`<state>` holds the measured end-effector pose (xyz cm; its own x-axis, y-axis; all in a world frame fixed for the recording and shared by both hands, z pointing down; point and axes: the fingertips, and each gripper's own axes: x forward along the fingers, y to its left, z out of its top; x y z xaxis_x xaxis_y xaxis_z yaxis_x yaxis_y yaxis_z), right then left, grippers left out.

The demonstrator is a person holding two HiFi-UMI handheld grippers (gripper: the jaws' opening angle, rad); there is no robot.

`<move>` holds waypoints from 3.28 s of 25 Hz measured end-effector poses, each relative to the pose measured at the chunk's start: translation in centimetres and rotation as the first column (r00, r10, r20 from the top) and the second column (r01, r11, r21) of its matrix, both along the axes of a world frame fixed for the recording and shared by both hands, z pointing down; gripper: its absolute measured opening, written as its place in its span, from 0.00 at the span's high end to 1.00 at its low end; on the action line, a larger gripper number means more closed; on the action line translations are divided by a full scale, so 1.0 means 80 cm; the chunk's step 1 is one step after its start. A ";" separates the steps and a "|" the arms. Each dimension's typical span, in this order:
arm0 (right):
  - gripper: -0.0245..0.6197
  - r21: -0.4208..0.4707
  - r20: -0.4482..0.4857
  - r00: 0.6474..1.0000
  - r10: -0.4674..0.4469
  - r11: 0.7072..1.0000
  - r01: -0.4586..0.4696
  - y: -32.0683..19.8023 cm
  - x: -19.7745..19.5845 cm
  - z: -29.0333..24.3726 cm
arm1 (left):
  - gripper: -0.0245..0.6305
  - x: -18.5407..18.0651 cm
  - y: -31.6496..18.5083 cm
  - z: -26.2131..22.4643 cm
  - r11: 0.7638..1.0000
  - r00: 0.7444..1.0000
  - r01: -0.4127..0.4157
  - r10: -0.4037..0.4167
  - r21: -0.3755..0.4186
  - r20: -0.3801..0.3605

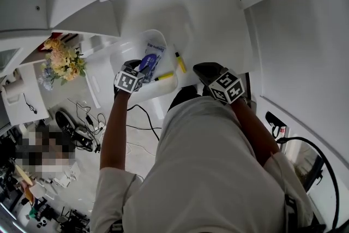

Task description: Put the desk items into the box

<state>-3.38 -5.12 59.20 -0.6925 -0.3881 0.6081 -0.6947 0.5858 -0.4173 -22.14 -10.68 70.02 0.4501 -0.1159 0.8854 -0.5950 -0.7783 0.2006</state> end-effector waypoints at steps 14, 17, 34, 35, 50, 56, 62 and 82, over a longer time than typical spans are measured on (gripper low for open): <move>0.96 0.051 -0.004 1.000 -0.028 0.998 0.029 0.001 -0.002 -0.014 | 0.75 0.012 -0.005 -0.074 0.989 0.995 0.060 -0.049 0.136 -0.084; 0.96 0.063 -0.003 0.999 -0.034 0.997 0.034 0.000 0.003 -0.019 | 0.77 0.019 -0.005 -0.097 0.982 0.993 0.077 -0.059 0.175 -0.107; 0.96 0.089 -0.003 0.995 -0.099 0.991 0.099 0.008 0.014 -0.037 | 0.93 0.012 0.040 -0.163 0.918 0.947 0.298 -0.251 0.262 -0.198; 0.96 0.091 -0.004 0.995 -0.102 0.991 0.102 0.009 0.013 -0.037 | 0.94 0.011 0.043 -0.165 0.911 0.941 0.317 -0.266 0.264 -0.209; 0.96 0.073 -0.018 0.997 -0.076 0.994 0.077 0.031 0.011 -0.034 | 0.96 0.016 0.070 -0.170 0.894 0.917 0.357 -0.280 0.271 -0.285; 0.96 0.081 -0.014 0.998 -0.060 0.995 0.061 0.039 0.003 -0.035 | 0.96 0.016 0.076 -0.181 0.883 0.916 0.357 -0.268 0.304 -0.299; 0.96 0.086 -0.013 0.998 -0.056 0.995 0.057 0.047 0.000 -0.033 | 0.96 0.014 0.081 -0.184 0.872 0.914 0.366 -0.272 0.325 -0.301; 0.96 0.038 0.030 0.988 -0.150 0.988 0.149 0.046 0.074 -0.015 | 0.95 0.134 0.123 -0.218 0.838 0.869 0.442 -0.311 0.320 -0.385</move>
<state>2.51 -1.42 58.00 -0.7638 -0.2996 0.5718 -0.5845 0.6968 -0.4157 -11.43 -0.83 52.61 0.5376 -0.6340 0.5558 -0.8161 -0.5569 0.1542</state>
